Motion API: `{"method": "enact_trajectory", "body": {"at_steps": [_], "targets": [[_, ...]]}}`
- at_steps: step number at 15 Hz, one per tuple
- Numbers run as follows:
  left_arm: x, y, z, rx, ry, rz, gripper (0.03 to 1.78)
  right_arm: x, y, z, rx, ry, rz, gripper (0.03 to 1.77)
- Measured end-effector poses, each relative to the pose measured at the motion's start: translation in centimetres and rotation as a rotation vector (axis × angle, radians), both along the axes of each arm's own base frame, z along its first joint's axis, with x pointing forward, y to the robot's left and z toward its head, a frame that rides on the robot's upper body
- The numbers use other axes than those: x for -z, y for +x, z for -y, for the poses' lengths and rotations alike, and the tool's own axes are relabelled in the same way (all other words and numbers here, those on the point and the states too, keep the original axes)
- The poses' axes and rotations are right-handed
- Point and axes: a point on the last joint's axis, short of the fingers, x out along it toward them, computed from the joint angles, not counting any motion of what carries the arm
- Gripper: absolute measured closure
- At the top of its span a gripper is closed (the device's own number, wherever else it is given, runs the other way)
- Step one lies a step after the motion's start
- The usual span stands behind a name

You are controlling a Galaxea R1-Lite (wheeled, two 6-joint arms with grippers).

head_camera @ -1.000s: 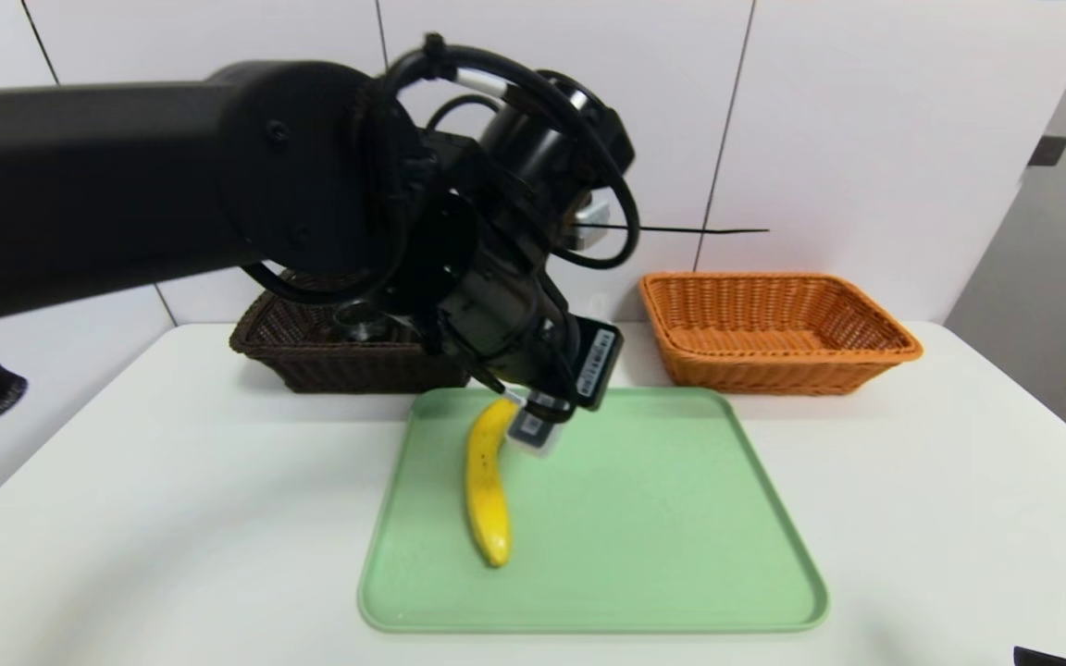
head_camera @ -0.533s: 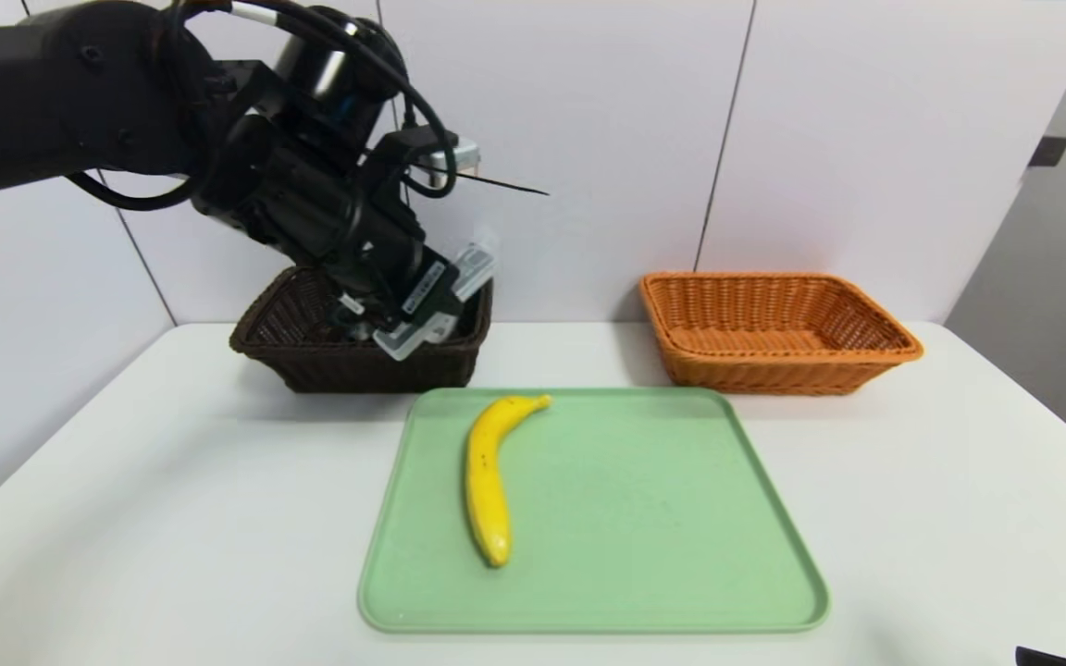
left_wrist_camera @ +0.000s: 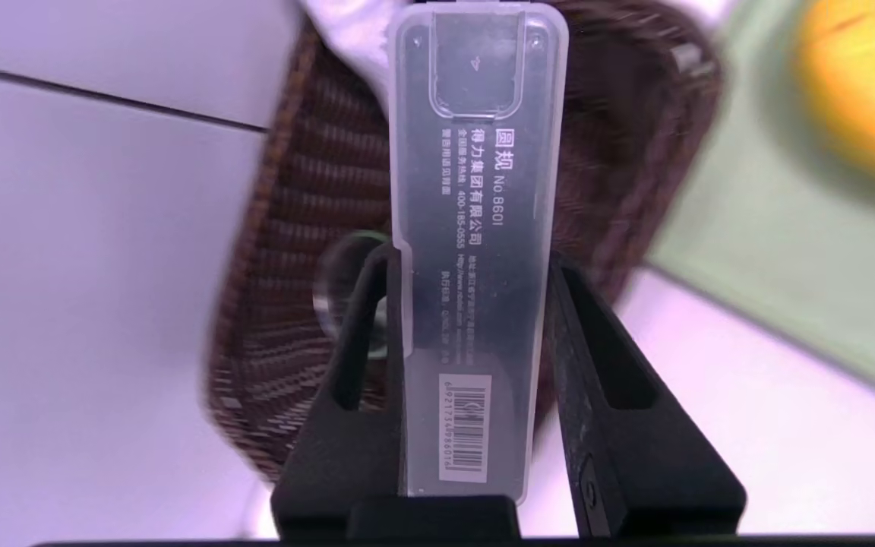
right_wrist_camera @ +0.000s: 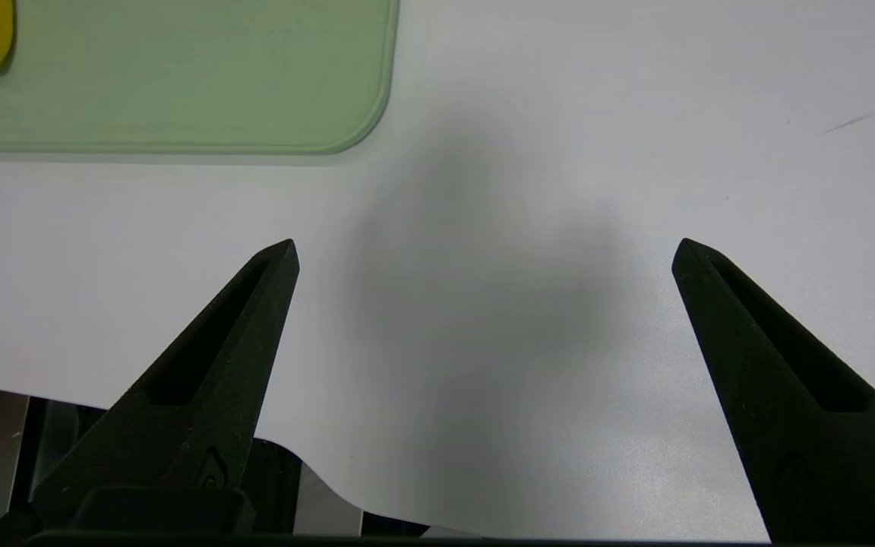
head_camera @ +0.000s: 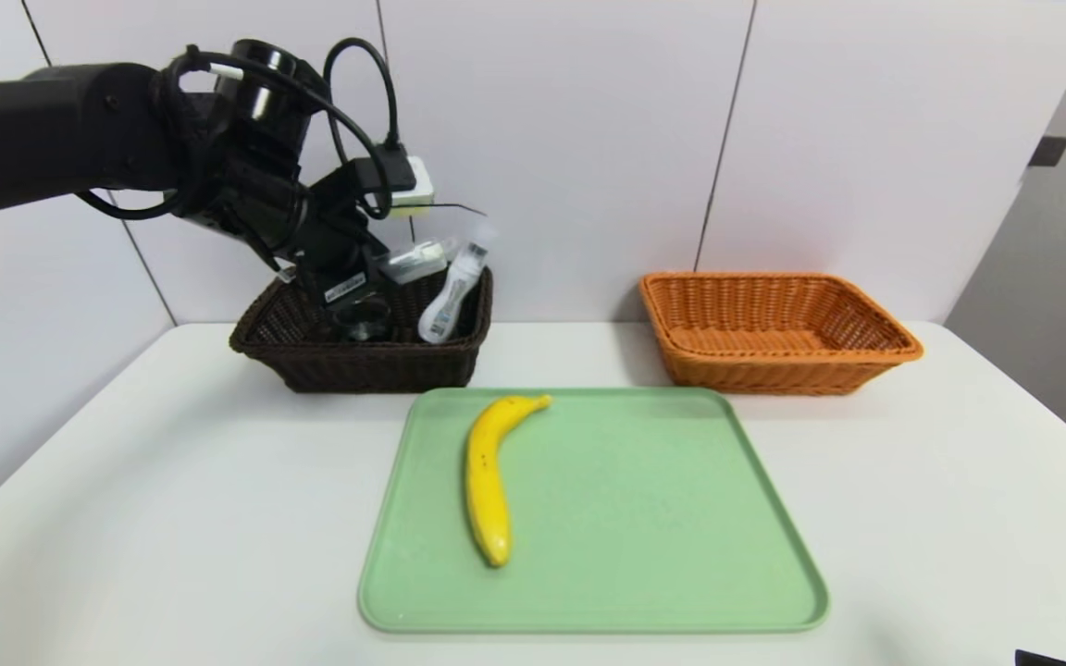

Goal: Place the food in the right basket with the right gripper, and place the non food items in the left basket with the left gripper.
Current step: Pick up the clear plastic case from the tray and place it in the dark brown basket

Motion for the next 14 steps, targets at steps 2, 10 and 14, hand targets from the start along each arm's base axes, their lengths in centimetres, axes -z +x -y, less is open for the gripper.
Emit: {"method": "enact_trajectory", "body": {"at_steps": [2,10,14], "targets": [[0.8,1.4,0.1,-0.005,0.125,0.08,1.25,0.2,0.0,0.0,0.001,0.0,-0.005,0.1],[4.4,4.9,0.9,-0.063,0.251,0.119,1.25,0.3,-0.2,0.1,0.003,0.003,-0.003,0.1],[5.4,5.5,1.2,-0.07,0.259,0.101,1.21,0.3,-0.3,0.1,0.003,0.003,-0.003,0.1]]}}
